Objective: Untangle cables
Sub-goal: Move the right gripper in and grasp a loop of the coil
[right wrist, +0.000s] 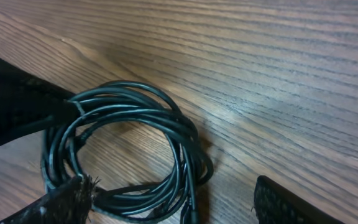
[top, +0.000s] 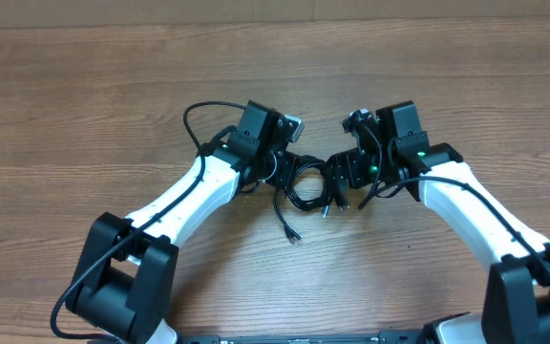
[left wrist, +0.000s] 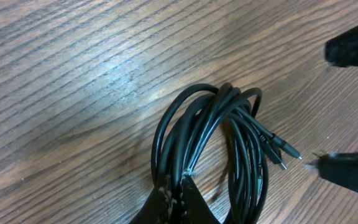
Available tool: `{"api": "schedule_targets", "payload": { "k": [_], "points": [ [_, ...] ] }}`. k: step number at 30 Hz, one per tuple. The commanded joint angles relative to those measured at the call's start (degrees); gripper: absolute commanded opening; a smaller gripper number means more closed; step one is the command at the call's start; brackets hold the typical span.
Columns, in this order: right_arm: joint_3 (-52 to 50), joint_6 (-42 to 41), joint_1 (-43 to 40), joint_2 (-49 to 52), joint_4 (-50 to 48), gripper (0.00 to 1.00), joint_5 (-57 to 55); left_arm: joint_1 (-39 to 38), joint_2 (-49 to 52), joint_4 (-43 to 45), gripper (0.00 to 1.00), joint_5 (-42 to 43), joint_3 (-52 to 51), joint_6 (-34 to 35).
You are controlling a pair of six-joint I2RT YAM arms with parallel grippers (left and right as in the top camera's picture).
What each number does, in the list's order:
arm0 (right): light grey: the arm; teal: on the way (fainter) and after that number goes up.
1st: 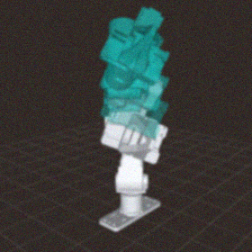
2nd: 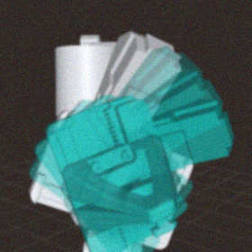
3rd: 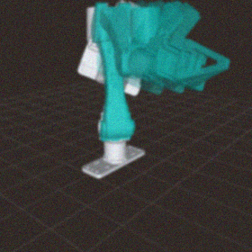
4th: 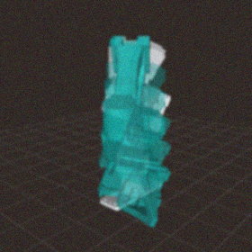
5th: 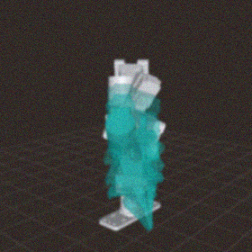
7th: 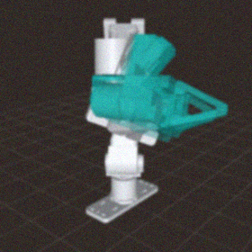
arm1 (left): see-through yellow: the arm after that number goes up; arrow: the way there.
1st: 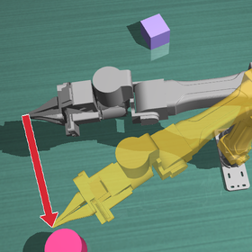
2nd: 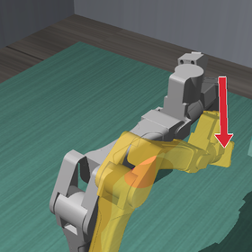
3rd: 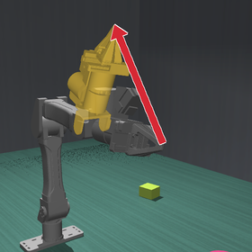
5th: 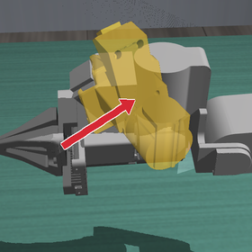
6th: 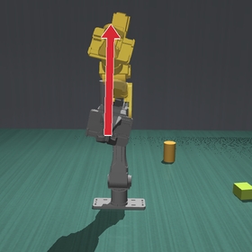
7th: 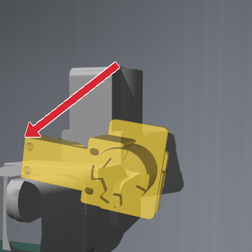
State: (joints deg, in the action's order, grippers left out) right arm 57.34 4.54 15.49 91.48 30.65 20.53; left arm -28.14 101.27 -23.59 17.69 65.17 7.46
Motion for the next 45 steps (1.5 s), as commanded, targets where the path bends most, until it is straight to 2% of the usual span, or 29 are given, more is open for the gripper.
{"api": "schedule_targets", "payload": {
  "k": [1, 4, 12, 23, 26, 30, 37, 45],
  "points": [
    [0.96, 0.55, 0.31, 1.7, -1.33, 0.8, 0.13, -0.11, -1.44, 0.22, 0.04, 1.9, 1.86, -0.83],
    [0.48, 0.52, 0.31, 2.86, -2.27, 0.76, 0.15, 0.11, -1.66, 0.02, 0.04, 3.3, 2.27, -0.83],
    [-1.05, 0.48, 0.31, 5.07, -4.52, 0.76, 0.17, 0.11, -1.66, 0.07, 0.04, 6.38, 2.95, -0.81],
    [-1.6, 0.5, 0.31, 8.57, -6.36, 0.75, 1.46, 0.09, -1.66, 0.26, 0.04, 6.32, 2.95, -0.61],
    [-1.6, 0.48, 0.31, 9.22, -6.71, 0.65, 1.49, -0.02, -1.66, 0.26, 0.04, 6.29, 2.95, -0.09],
    [-1.6, 0.48, 0.31, 9.27, -6.95, 0.47, 1.49, -0.02, -1.66, 0.33, 0.04, 6.29, 2.95, 0.26],
    [-1.6, 0.46, 0.31, 9.81, -6.99, 0.39, 1.46, -0.02, -1.66, 0.28, 0.04, 6.32, 2.95, 0.28],
    [-1.6, 0.46, 0.31, 10.67, -7.72, 0.37, 1.46, -0.02, -1.66, 0.26, 0.04, 6.32, 2.95, 0.48]
  ]
}}
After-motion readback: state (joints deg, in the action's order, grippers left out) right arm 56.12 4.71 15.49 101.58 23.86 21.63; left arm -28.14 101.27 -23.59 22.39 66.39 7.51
